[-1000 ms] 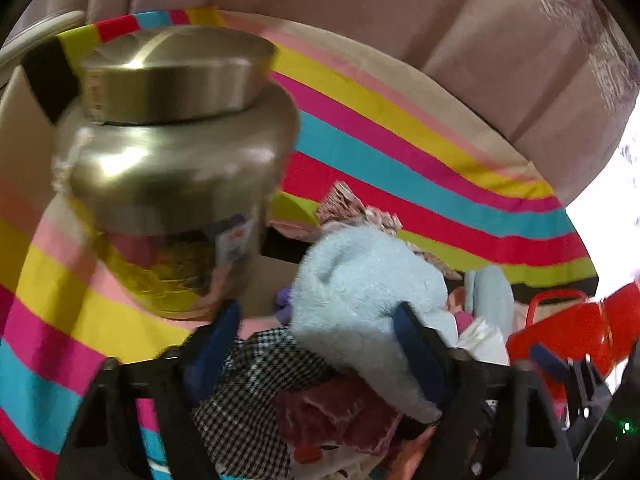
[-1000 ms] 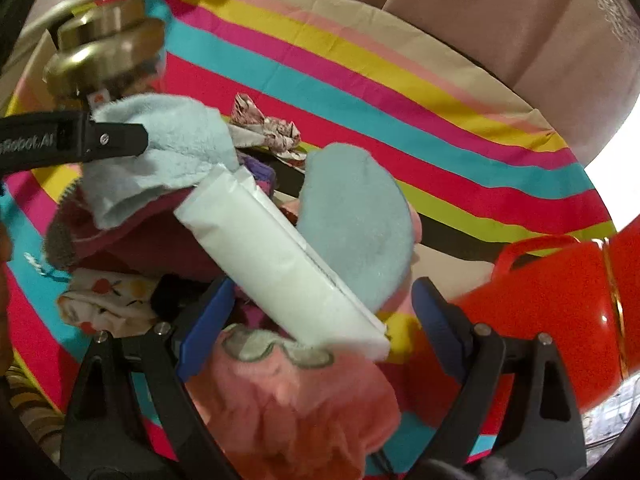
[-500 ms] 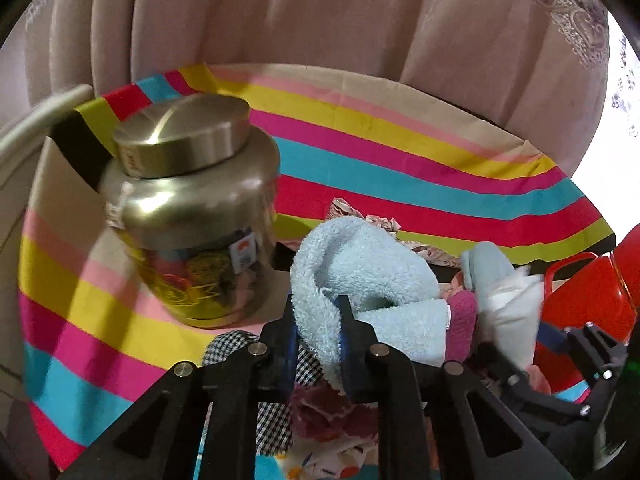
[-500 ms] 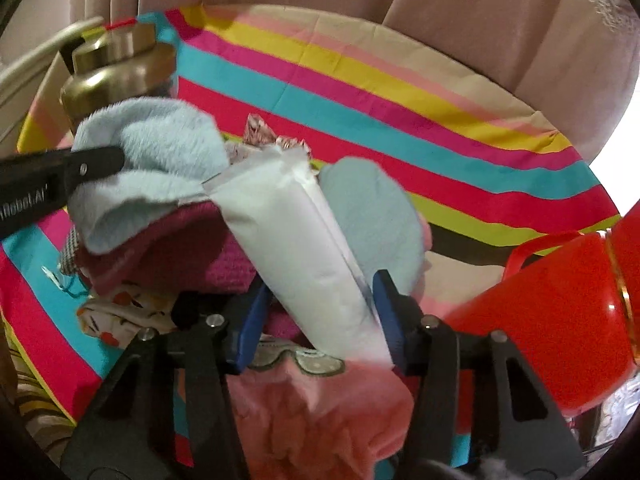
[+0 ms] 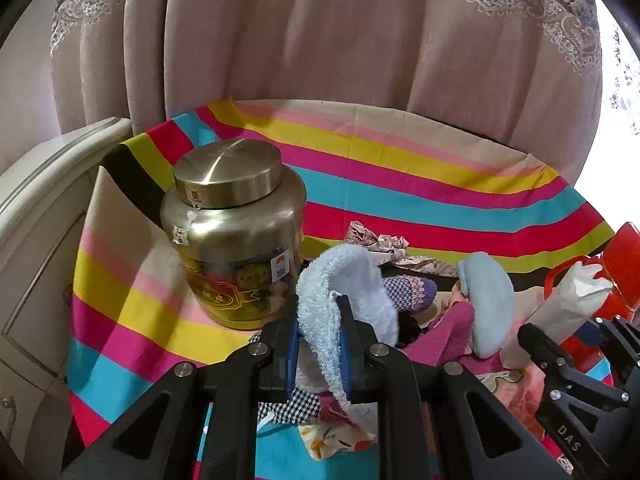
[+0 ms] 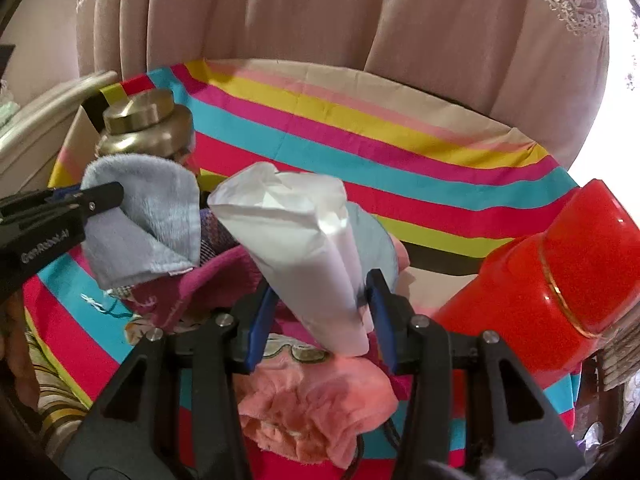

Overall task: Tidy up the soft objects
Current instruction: 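Grasp the white tube with the right tool while the left tool grasps the light blue towel, then carry the white tube and blue towel into the white box and open both tools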

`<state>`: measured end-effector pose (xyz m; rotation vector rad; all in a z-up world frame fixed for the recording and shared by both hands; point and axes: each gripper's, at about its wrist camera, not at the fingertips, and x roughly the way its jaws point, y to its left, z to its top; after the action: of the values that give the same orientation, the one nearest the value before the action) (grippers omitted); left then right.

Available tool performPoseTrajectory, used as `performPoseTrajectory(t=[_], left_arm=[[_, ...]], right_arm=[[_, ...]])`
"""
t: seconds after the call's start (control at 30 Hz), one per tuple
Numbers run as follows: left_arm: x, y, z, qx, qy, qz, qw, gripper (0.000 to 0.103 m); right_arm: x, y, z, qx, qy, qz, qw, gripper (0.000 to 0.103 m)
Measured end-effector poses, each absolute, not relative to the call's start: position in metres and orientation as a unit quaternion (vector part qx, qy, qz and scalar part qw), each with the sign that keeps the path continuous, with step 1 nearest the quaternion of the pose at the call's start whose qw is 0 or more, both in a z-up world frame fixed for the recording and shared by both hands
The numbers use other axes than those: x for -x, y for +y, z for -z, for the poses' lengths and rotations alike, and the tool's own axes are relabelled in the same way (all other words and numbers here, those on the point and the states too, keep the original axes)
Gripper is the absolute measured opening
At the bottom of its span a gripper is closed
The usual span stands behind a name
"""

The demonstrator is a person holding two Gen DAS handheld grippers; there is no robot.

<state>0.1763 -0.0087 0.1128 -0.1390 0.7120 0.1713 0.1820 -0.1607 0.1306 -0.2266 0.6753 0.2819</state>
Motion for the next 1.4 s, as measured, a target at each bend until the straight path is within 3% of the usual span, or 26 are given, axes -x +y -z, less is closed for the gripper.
performPoseTrajectory(t=[0.63, 0.77, 0.97, 1.03, 1.07, 1.13, 1.17, 1.3, 1.33, 1.37, 1.4], left_arm=[[-0.108, -0.003, -0.159, 0.139, 0.291, -0.022, 0.946, 0.018], [-0.088, 0.002, -0.163, 0.164, 0.286, 0.0, 0.944, 0.012], [-0.07, 0.002, -0.159, 0.165, 0.291, 0.007, 0.942, 0.012], [-0.083, 0.001, -0.15, 0.163, 0.314, 0.01, 0.935, 0.021], [-0.093, 0.005, -0.141, 0.175, 0.333, 0.009, 0.926, 0.042], [-0.111, 0.013, -0.123, 0.197, 0.352, 0.01, 0.915, 0.073], [-0.121, 0.017, -0.115, 0.196, 0.358, 0.004, 0.913, 0.074], [-0.17, 0.029, -0.083, 0.198, 0.419, -0.021, 0.886, 0.073], [-0.181, 0.031, -0.073, 0.209, 0.439, -0.02, 0.874, 0.061], [-0.186, 0.033, -0.067, 0.219, 0.445, -0.013, 0.868, 0.03], [-0.19, 0.031, -0.064, 0.22, 0.451, -0.007, 0.865, 0.017]], right_arm=[[-0.126, -0.213, -0.174, 0.036, 0.303, -0.138, 0.942, 0.049], [-0.106, -0.235, -0.174, 0.02, 0.308, -0.138, 0.941, 0.049], [-0.079, -0.27, -0.162, 0.005, 0.326, -0.128, 0.937, 0.049], [-0.071, -0.28, -0.155, 0.004, 0.337, -0.123, 0.933, 0.049], [-0.067, -0.286, -0.151, 0.004, 0.342, -0.12, 0.932, 0.049], [-0.055, -0.301, -0.144, 0.008, 0.348, -0.109, 0.931, 0.049], [-0.052, -0.308, -0.141, 0.008, 0.352, -0.105, 0.93, 0.049], [-0.035, -0.348, -0.127, -0.002, 0.376, -0.069, 0.924, 0.049], [-0.032, -0.359, -0.123, -0.006, 0.382, -0.06, 0.922, 0.049], [-0.029, -0.367, -0.12, -0.01, 0.386, -0.054, 0.921, 0.049], [-0.026, -0.377, -0.116, -0.013, 0.391, -0.044, 0.919, 0.049]])
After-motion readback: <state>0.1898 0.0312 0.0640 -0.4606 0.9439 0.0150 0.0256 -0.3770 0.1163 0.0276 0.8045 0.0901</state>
